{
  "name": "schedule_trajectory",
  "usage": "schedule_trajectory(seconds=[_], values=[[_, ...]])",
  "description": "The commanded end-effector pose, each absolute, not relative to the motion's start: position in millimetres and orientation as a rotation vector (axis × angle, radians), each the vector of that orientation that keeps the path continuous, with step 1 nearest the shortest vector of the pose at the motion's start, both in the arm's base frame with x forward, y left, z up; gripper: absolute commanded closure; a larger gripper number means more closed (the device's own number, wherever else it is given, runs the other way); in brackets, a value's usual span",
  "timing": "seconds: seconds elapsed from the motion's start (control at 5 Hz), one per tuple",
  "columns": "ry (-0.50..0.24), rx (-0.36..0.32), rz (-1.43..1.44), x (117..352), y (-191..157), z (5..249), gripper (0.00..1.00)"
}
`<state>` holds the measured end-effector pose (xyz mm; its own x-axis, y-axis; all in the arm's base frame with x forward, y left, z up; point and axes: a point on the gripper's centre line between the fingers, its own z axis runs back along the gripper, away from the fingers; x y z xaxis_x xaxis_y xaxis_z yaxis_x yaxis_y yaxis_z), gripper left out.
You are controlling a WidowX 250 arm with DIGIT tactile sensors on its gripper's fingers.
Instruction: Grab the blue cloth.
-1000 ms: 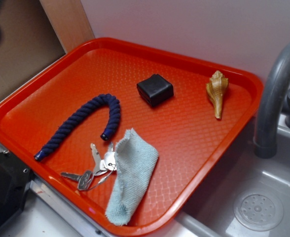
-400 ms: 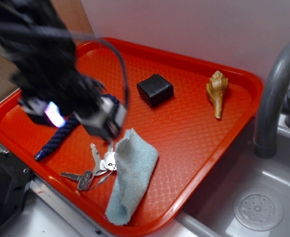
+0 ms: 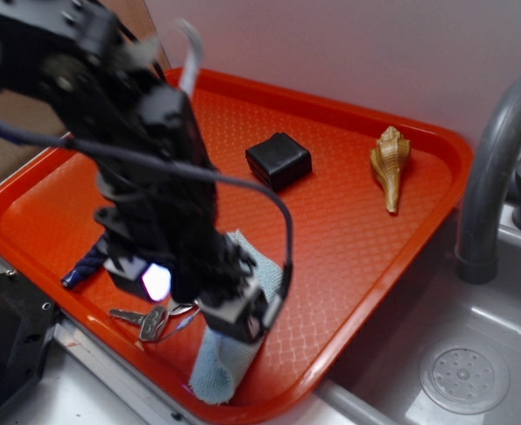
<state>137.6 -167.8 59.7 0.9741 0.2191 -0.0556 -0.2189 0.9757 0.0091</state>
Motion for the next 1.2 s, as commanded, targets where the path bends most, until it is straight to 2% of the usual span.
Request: schedule_trajectory(seconds=[0.0, 0.2, 0.4, 0.8, 1.0], values=[[-0.007, -0.101, 0.031, 175.7, -188.9, 56.0, 0.0], [-0.051, -0.139, -0.088, 184.3, -191.8, 59.4, 0.0], [-0.05, -0.108, -0.12, 194.3, -184.7, 47.0, 1.0], [-0.057, -0.161, -0.126, 193.8, -173.3, 50.6, 1.0], [-0.1, -0.173, -0.108, 204.7, -150.5, 80.3, 1.0]])
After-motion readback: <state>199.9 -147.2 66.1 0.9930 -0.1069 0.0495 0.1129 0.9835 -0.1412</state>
